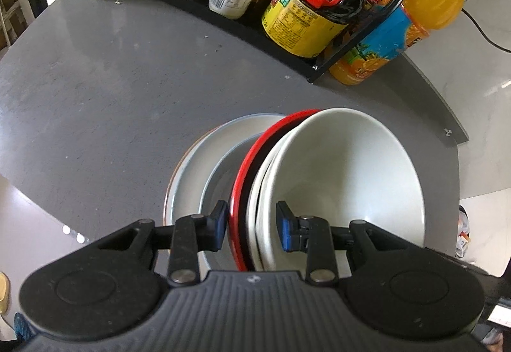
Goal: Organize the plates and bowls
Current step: 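Lift the bowl stack with both grippers and lower it onto the plate stack, then open both grippers to release the bowl stack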
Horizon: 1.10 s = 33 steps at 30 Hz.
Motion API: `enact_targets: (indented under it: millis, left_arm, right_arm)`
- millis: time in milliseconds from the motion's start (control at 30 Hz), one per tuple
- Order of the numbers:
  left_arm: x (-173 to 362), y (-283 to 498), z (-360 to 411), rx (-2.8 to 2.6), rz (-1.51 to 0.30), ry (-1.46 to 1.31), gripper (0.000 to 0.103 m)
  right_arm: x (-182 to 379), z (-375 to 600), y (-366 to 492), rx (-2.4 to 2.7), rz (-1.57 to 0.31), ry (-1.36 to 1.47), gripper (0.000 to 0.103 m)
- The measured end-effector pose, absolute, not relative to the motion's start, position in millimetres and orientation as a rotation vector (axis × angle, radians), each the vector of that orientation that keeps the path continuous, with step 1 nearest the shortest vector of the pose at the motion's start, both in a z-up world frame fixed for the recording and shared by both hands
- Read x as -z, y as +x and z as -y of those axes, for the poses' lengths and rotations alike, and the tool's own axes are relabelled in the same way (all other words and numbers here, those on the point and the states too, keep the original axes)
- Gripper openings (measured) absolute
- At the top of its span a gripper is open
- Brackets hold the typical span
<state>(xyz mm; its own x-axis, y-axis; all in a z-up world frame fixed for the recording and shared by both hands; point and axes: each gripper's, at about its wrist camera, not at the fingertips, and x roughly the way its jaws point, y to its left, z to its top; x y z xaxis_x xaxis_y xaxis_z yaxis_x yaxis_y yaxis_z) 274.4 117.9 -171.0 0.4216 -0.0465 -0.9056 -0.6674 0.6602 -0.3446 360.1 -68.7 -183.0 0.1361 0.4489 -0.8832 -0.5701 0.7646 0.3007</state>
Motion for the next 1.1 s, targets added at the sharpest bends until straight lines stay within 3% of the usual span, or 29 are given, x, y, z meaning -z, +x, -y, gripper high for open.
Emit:
enact_targets:
  millis: [200, 300, 433, 567, 633, 700, 1000, 1100]
  left_arm:
    - [172, 279, -120, -0.420, -1.093, -0.758, 0.032]
    - [173, 278, -124, -0.406, -1.094, -0.769, 0.034]
    - [166, 275, -126, -0.435, -1.085, -0.736, 0.049]
    - [153, 268, -130, -0.424, -1.023, -0.688, 0.066]
    - [146, 266, -132, -0.412, -1.004, -0.658, 0.077]
    - [141, 264, -134, -0.392, -0.989, -0.638, 0.081]
    - [123, 256, -132, -0.363, -0.971, -0.558, 0.084]
    - [115, 247, -122, -0.375, -0.948, -0.547, 0.087]
  right_arm:
    - [184, 68, 359, -0.711, -1.228, -0.091, 0.031]
    - [185, 67, 361, -0.694, -1.238, -0.060, 0.036]
    - [185, 64, 359, -0.667, -1.239, -0.038, 0.043]
    - [177, 59, 351, -0.644, -1.192, -0.041, 0.063]
    - [172, 58, 348, -0.617, -1.168, -0.042, 0.068]
    - [169, 58, 346, -0.584, -1.155, -0.033, 0.073]
    - [140, 73, 317, -0.526, -1.056, -0.003, 0.088]
    - [130, 83, 306, -0.530, -1.045, -0.001, 0.088]
